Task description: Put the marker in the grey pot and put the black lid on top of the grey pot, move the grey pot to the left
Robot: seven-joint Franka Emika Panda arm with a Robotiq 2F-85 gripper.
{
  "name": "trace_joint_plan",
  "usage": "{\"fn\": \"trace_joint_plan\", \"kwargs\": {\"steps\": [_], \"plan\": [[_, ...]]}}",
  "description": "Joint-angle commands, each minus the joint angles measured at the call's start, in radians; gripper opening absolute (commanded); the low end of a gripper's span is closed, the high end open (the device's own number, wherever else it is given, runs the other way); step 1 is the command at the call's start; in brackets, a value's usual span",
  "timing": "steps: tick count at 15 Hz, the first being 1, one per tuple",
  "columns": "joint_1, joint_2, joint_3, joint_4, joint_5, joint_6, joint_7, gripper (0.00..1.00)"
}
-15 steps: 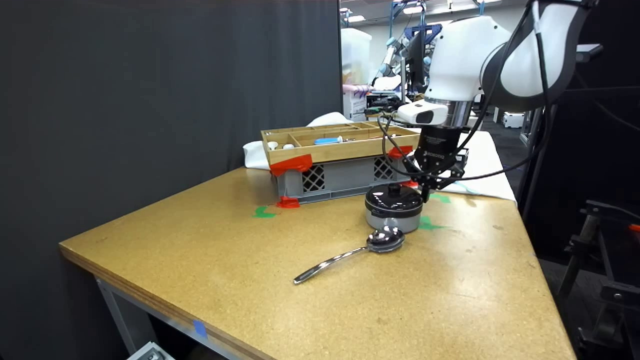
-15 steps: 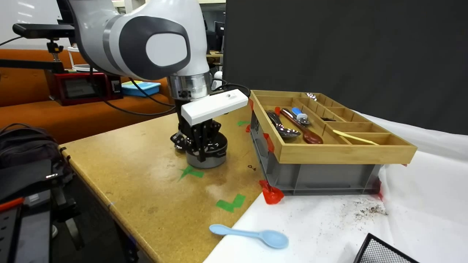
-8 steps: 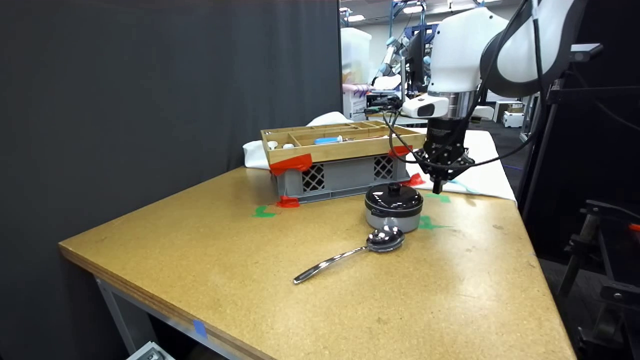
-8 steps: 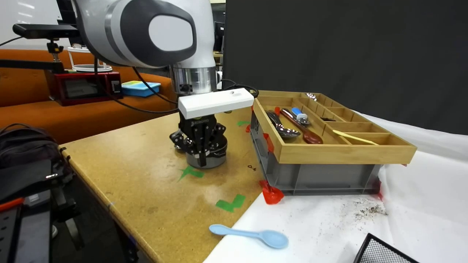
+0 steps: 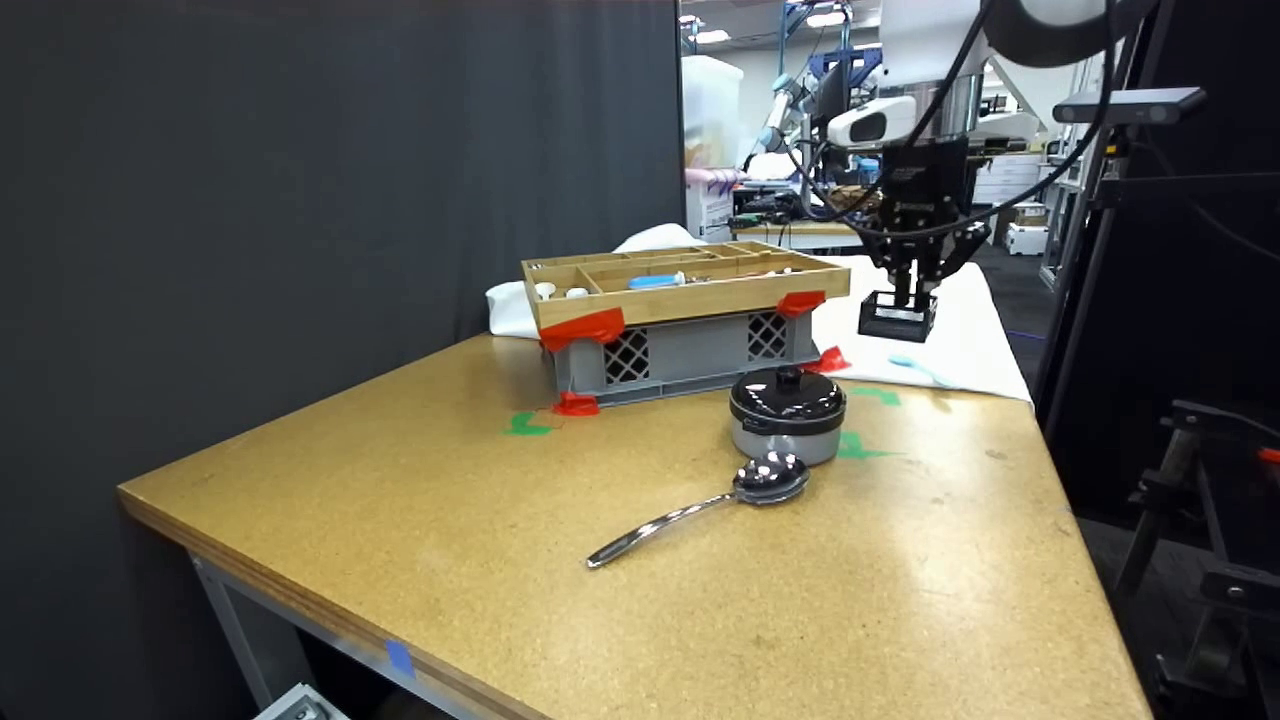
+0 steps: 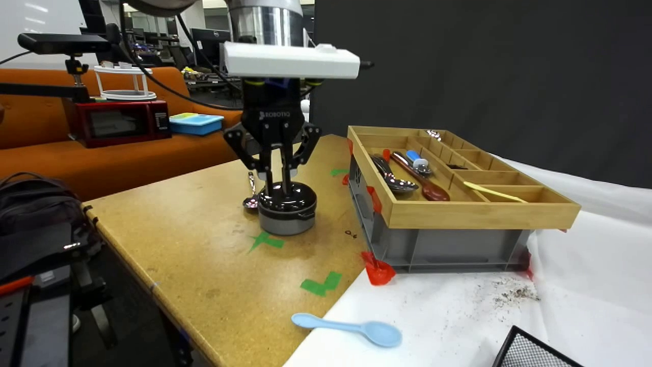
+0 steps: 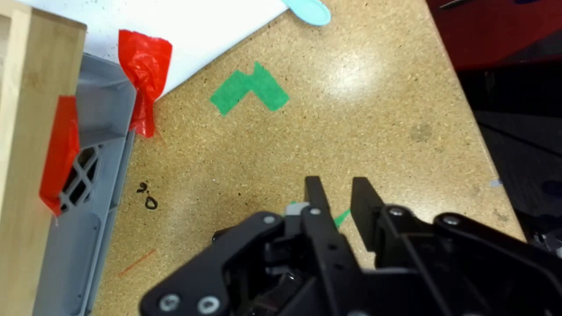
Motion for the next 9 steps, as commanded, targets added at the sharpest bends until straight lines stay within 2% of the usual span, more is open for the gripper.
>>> {"fn": "trace_joint_plan", "kwargs": {"steps": [1, 7, 9], "plan": [[0.014, -0.108, -0.026, -0.016, 0.04, -0.107, 0.013, 0.55], [0.018, -0.22, -0.08, -0.005, 0.098, -0.226, 0.015, 0.96], [0.018, -0.24, -0.091, -0.006, 0.107, -0.237, 0.024, 1.0]]}}
